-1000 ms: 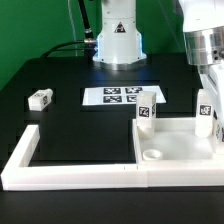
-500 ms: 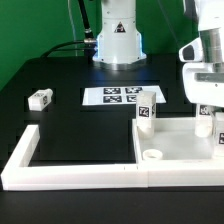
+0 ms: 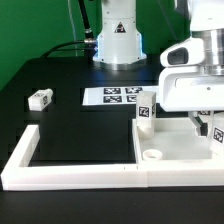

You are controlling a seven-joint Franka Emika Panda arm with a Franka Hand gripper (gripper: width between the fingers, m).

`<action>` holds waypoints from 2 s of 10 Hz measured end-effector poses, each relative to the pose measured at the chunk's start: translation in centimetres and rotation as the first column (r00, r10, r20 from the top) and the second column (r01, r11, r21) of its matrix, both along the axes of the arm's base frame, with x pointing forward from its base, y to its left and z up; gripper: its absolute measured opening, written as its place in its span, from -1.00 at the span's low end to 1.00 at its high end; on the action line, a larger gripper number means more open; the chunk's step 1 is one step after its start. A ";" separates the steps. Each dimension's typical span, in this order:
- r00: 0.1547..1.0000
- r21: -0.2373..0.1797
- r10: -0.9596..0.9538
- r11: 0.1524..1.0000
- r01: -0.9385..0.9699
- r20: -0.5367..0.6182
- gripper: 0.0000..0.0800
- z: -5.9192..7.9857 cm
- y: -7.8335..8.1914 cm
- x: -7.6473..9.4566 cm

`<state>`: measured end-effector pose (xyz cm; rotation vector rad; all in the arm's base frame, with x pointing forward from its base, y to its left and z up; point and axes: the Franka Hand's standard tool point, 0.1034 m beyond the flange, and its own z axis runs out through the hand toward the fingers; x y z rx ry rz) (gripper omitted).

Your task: Assemble square table

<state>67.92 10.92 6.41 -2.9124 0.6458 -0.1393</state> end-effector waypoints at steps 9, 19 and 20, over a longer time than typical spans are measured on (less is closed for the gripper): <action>0.945 0.013 -0.321 0.947 0.322 -0.054 0.00 -0.8 -0.9 -0.4; -0.095 0.004 -0.950 -0.101 0.995 -0.297 0.00 -1.0 -0.7 -0.5; -0.123 0.009 -0.945 -0.132 0.991 -0.304 0.00 -1.0 -0.7 -0.3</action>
Offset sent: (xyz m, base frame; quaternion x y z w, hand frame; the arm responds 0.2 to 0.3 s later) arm 0.0000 0.0000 0.0000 0.0000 0.0000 0.0000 1.0000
